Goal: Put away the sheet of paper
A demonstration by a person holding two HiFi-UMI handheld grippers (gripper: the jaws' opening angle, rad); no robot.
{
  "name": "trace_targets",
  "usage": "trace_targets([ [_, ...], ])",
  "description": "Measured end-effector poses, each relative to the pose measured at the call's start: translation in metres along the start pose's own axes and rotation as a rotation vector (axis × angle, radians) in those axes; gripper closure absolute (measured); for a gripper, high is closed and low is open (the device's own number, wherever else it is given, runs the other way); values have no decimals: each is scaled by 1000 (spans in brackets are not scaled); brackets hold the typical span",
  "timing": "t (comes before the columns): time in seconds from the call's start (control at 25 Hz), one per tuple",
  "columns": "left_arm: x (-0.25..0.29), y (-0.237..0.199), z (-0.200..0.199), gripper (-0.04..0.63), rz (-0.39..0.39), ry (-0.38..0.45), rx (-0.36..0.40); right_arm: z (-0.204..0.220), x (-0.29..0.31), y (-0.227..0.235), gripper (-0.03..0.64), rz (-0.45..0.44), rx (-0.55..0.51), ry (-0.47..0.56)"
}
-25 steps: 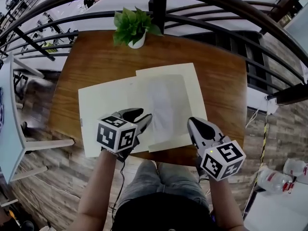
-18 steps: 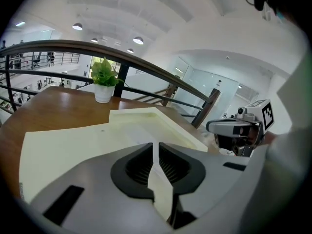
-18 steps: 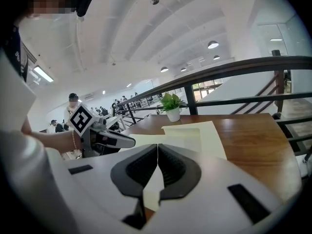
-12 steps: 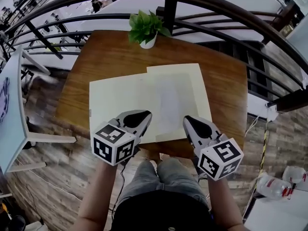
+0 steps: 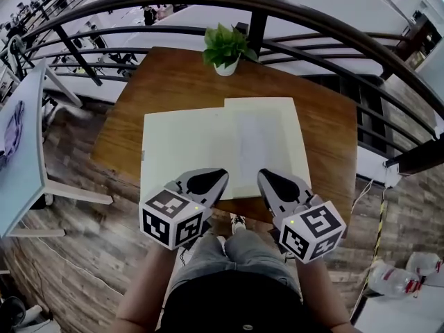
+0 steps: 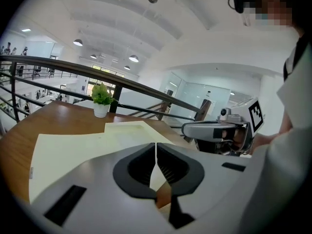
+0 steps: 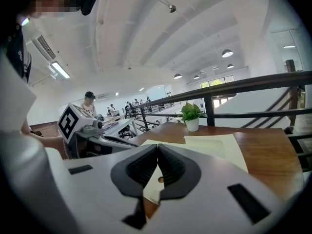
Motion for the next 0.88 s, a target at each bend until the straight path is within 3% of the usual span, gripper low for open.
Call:
trace_targets([
  [0.24, -15, 11, 6, 572, -37, 20, 35, 2, -7, -17, 589, -12, -23, 5],
  [0.6, -34, 22, 12, 575, -72, 117, 3, 5, -13, -32, 589, -2, -31, 15],
  [0.88, -33, 21, 20, 575, -80, 77, -8, 12, -12, -40, 589, -14, -34, 7],
])
Point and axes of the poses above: the fingertips, and each gripper's own axes: x forward along the fingers, y to its right, z out of its underside, the point moved 8 cm from there along -x, backward along the fingers, and after that the axes turned 12 degrees about -y, right-handed, at the moved point
